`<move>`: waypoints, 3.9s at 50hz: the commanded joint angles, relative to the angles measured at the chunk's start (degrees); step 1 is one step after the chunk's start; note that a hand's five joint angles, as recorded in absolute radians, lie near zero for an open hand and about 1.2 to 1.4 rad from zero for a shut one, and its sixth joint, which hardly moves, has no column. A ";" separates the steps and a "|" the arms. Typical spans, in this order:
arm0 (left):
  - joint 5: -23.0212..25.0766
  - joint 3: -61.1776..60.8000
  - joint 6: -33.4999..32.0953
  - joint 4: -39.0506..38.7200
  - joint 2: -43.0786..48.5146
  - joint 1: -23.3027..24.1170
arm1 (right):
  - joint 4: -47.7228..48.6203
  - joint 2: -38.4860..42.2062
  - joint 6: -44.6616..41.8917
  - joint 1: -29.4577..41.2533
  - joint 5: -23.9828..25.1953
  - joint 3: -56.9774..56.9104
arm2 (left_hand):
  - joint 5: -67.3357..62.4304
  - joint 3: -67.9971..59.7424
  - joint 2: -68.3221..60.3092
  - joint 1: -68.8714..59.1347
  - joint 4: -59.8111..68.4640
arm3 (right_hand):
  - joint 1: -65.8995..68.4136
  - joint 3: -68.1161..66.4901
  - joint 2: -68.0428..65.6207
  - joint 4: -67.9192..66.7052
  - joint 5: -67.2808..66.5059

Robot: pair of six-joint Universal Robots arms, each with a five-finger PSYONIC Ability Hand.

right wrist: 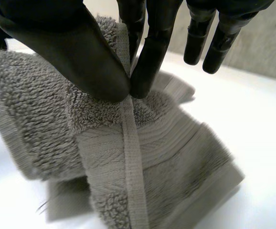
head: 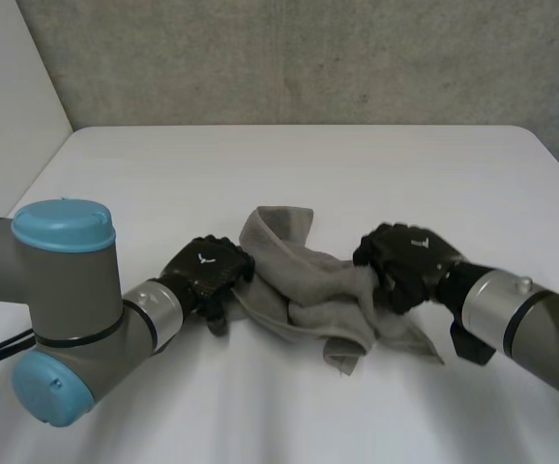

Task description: Fold the towel.

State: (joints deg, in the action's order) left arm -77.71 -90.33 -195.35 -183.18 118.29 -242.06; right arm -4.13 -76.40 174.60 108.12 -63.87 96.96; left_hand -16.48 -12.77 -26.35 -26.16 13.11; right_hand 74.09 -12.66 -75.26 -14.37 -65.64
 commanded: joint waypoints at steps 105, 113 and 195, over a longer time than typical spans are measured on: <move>-7.02 -0.12 1.38 -7.20 -6.22 -2.36 | -0.17 -2.35 -9.98 -3.00 1.03 -3.18 | -53.52 2.77 -53.65 -53.84 -3.11 | 5.91 2.66 -4.74 4.37 -4.36; -6.84 15.88 1.29 -7.28 -2.01 -4.91 | -17.05 11.10 -22.90 -1.16 -3.01 -31.13 | -53.52 2.77 -53.65 -53.84 -3.11 | 5.91 2.66 -4.74 4.37 -4.36; 4.58 -10.92 1.73 -16.25 -14.66 -15.99 | 6.70 -2.59 -19.11 -17.14 -5.31 -1.07 | -53.52 2.77 -53.65 -53.84 -3.11 | 5.91 2.66 -4.74 4.37 -4.36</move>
State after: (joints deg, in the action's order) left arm -73.17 -101.34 -193.69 -202.19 106.76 -257.10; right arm 7.20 -71.26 159.97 95.05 -74.43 96.00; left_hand -66.28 -12.77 -77.12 -71.52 13.11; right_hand 75.52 -12.66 -76.72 -14.37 -65.69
